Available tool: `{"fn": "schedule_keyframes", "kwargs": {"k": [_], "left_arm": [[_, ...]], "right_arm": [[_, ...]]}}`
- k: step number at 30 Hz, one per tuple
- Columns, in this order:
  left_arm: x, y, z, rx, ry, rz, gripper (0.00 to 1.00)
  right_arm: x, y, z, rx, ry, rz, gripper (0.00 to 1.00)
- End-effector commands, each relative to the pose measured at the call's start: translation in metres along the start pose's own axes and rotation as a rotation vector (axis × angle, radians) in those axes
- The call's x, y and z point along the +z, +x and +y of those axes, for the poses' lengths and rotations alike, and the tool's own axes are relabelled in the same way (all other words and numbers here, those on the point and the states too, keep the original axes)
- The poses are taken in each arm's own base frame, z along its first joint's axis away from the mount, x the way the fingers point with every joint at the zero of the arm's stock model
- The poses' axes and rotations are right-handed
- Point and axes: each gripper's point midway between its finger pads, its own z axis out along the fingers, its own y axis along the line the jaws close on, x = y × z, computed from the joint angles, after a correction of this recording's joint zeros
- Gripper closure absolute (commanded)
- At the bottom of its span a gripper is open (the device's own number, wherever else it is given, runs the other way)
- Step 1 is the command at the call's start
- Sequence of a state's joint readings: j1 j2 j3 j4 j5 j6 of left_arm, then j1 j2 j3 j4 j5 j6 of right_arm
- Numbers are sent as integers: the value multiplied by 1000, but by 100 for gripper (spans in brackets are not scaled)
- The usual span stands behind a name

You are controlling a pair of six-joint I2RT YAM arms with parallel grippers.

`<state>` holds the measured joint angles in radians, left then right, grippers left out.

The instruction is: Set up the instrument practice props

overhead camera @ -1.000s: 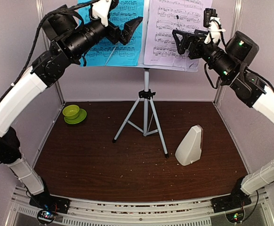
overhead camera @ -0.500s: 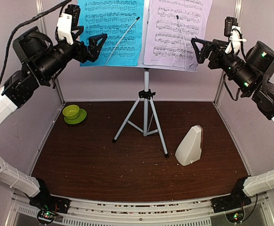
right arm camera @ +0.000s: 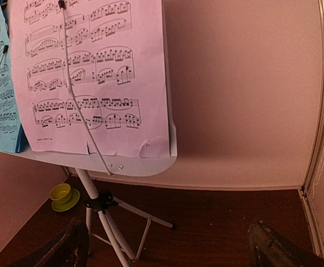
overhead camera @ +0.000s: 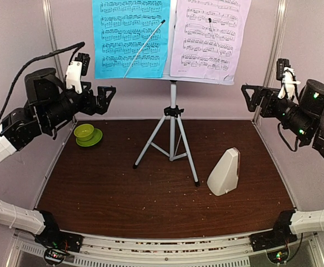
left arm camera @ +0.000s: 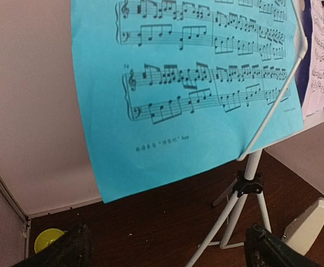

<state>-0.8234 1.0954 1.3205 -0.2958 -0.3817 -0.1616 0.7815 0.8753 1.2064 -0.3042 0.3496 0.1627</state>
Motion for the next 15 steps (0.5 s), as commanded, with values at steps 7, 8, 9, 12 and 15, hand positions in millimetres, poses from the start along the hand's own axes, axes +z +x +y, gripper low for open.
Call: {"fn": "schedule_keyframes", "kwargs": {"k": [7, 8, 9, 12, 15], "left_arm": [[2, 81, -3, -102, 8, 216, 2], [2, 88, -5, -103, 21, 232, 2], [2, 95, -8, -101, 34, 248, 2], [4, 113, -15, -86, 68, 280, 2], [7, 126, -17, -78, 72, 319, 2]], "right_arm": [[-7, 114, -21, 18, 76, 301, 0], [-5, 126, -18, -10, 63, 343, 0], [-6, 135, -15, -35, 39, 378, 0], [-6, 161, -6, -111, -34, 488, 0], [-5, 173, -24, -99, 56, 572, 0]]}}
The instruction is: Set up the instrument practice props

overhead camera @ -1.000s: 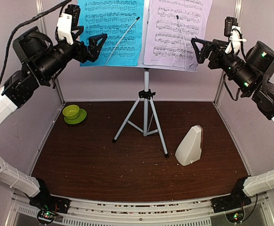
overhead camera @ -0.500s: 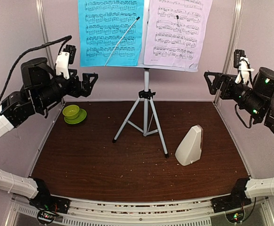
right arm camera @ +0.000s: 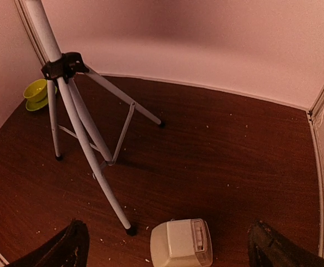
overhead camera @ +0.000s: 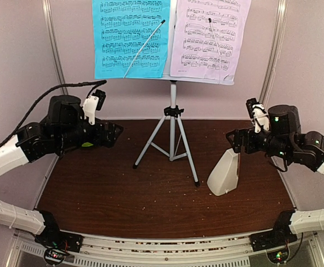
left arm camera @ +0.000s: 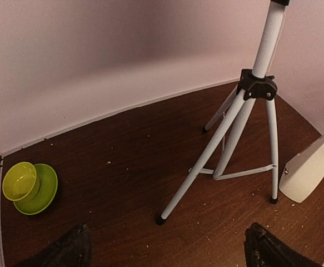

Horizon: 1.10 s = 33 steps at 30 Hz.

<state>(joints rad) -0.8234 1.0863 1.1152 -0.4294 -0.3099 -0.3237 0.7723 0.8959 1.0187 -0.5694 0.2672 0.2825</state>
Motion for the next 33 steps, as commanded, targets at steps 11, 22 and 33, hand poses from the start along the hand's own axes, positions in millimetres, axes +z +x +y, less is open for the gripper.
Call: {"fn": "schedule_keyframes", "kwargs": {"k": [11, 22, 33], "left_arm": [[21, 12, -14, -30, 57, 43, 2], [9, 13, -8, -35, 48, 23, 2], [6, 15, -6, -19, 43, 19, 2]], "right_arm": [[39, 62, -26, 124, 152, 360, 0], [57, 71, -21, 142, 104, 367, 0], [71, 95, -28, 77, 54, 461, 0]]}}
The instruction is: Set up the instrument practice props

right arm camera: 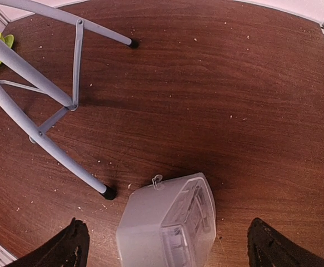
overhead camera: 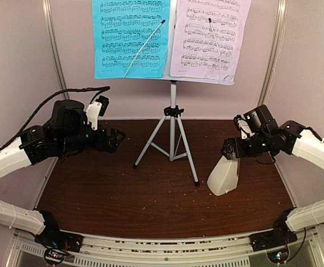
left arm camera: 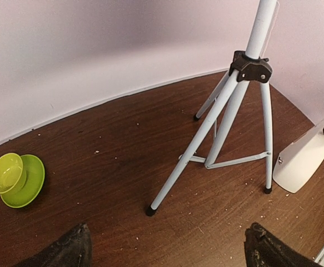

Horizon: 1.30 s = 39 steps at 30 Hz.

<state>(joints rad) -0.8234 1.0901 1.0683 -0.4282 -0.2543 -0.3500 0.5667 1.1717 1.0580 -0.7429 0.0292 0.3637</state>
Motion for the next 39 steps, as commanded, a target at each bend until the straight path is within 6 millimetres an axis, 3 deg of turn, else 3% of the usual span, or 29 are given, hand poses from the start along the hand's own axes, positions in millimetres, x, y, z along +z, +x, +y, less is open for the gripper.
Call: {"fn": "schedule_keyframes", "kwargs": {"k": [1, 5, 17, 26, 33, 39], "left_arm": [[-2, -9, 2, -4, 0, -40, 2], [-2, -7, 3, 4, -11, -36, 2], [10, -2, 1, 16, -11, -7, 2], [17, 3, -2, 10, -3, 7, 2], [19, 4, -4, 8, 5, 13, 2], [20, 6, -5, 0, 13, 17, 2]], "right_arm": [[13, 10, 0, -22, -8, 40, 1], [16, 15, 0, -41, -15, 58, 7], [8, 31, -1, 0, -33, 70, 41], [-3, 43, 8, 50, -68, 70, 56], [-12, 41, 39, 132, -127, 53, 58], [-18, 44, 82, 22, -156, 58, 58]]}}
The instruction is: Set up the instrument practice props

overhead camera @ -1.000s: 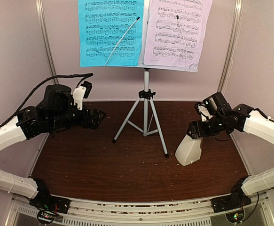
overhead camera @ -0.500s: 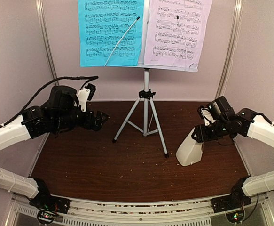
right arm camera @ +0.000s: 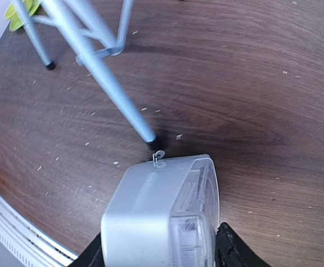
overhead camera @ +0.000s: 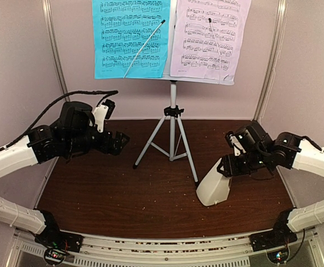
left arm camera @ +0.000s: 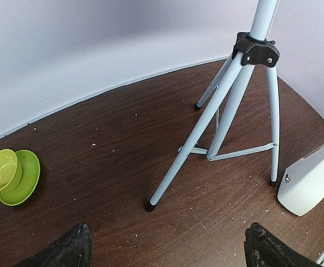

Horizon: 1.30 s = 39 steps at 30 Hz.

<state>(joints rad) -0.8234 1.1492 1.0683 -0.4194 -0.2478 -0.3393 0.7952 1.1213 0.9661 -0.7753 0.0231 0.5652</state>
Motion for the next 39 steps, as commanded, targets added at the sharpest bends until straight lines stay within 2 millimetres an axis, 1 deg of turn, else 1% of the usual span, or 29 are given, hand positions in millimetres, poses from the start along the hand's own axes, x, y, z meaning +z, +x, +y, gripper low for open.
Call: {"fn": "schedule_keyframes", "kwargs": {"k": [1, 4, 8, 12, 16, 19, 21, 23, 24, 27, 29, 32, 35, 38, 39], "left_arm": [[2, -6, -1, -27, 13, -31, 3], [2, -3, 0, -36, 10, -35, 4], [2, 2, -5, -59, 47, -48, 6], [5, 17, -3, -67, 43, -34, 8], [4, 29, -1, -58, 30, -27, 9], [5, 40, -7, -46, 42, -19, 9], [5, 47, -12, -43, 46, -8, 10], [6, 55, -17, -42, 50, -2, 10], [6, 58, -20, -40, 53, -3, 10], [7, 66, -33, -21, 77, -10, 9], [10, 77, -43, -2, 94, 3, 9], [14, 98, -63, 47, 131, 31, 9], [16, 113, -82, 88, 168, 31, 8], [17, 125, -107, 105, 224, 7, 7], [20, 132, -118, 118, 245, 8, 6]], "right_arm": [[-9, -13, 39, -16, -54, -44, 57], [-9, -10, 59, -61, -85, -35, 57], [-9, -18, 78, -103, -109, -48, 57], [-5, -29, 97, -125, -145, -55, 56], [1, -35, 112, -131, -177, -63, 55], [3, -39, 121, -126, -206, -76, 54], [5, -39, 125, -124, -211, -78, 54], [5, -41, 128, -119, -219, -87, 51], [6, -40, 129, -119, -221, -88, 48], [8, -38, 133, -123, -242, -79, 31], [10, -35, 134, -129, -249, -69, 24], [8, -35, 133, -131, -256, -72, 15], [1, -35, 134, -139, -276, -87, 9], [-9, -39, 131, -162, -286, -118, 2], [-13, -40, 131, -171, -292, -129, 0]]}}
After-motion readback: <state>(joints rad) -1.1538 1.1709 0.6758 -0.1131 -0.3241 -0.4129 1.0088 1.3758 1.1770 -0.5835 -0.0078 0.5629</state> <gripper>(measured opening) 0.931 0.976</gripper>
